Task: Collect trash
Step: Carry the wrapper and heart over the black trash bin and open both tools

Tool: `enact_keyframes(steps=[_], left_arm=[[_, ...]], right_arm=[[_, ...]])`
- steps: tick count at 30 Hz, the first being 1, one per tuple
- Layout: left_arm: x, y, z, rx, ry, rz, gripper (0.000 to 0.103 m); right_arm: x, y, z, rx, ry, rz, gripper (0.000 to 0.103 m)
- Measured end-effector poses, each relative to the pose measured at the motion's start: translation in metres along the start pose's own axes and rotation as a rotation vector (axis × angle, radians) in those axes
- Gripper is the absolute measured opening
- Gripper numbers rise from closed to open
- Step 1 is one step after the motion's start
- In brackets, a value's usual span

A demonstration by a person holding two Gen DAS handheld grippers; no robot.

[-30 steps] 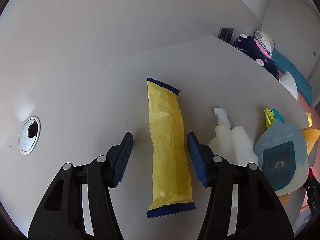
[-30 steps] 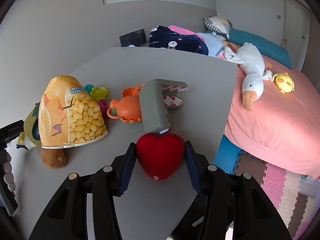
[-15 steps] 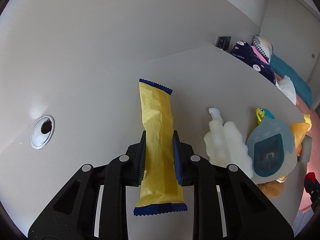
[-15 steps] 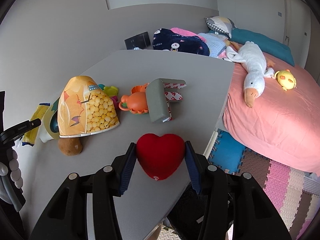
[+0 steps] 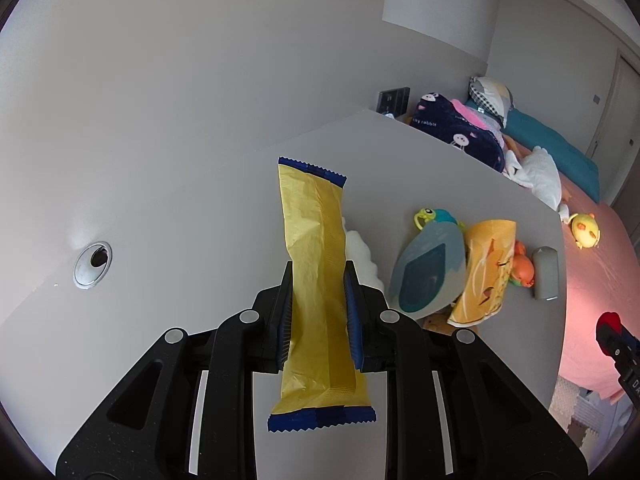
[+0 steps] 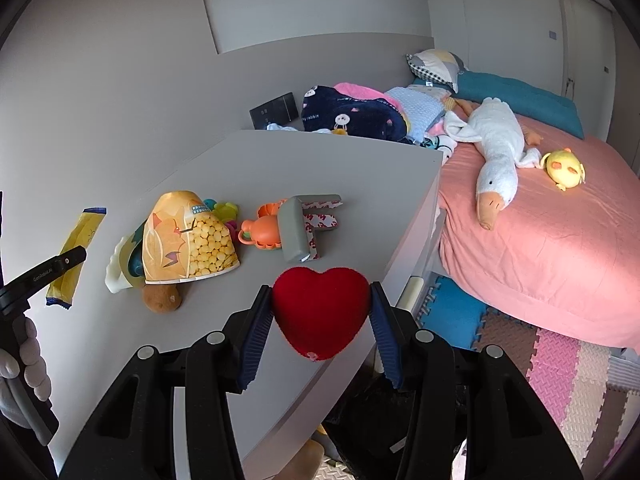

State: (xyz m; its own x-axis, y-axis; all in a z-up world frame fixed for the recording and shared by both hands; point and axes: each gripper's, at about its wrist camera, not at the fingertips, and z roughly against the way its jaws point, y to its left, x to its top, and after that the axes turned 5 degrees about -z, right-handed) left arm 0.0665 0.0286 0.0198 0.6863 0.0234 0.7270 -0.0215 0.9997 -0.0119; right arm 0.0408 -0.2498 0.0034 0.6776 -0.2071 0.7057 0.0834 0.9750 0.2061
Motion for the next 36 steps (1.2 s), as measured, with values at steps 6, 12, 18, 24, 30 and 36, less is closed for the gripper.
enact_keyframes(steps=[6, 12, 18, 24, 30, 36], left_arm=[[-0.004, -0.038, 0.019, -0.060, -0.016, -0.048, 0.022], [-0.009, -0.075, 0.025, -0.118, -0.017, -0.088, 0.022], [-0.010, -0.106, 0.026, -0.164, -0.009, -0.123, 0.022], [-0.016, -0.138, 0.022, -0.203, 0.007, -0.189, 0.022], [-0.018, -0.165, 0.018, -0.241, 0.027, -0.228, 0.022], [-0.023, -0.190, 0.017, -0.281, 0.039, -0.265, 0.022]], right_arm=[[0.000, -0.016, 0.018, -0.007, -0.019, -0.010, 0.050], [-0.003, -0.034, 0.034, -0.038, -0.031, -0.017, 0.050], [-0.003, -0.053, 0.047, -0.066, -0.046, -0.037, 0.050], [-0.003, -0.072, 0.057, -0.092, -0.051, -0.070, 0.050], [-0.004, -0.087, 0.063, -0.115, -0.057, -0.085, 0.050], [-0.006, -0.105, 0.068, -0.143, -0.063, -0.111, 0.050]])
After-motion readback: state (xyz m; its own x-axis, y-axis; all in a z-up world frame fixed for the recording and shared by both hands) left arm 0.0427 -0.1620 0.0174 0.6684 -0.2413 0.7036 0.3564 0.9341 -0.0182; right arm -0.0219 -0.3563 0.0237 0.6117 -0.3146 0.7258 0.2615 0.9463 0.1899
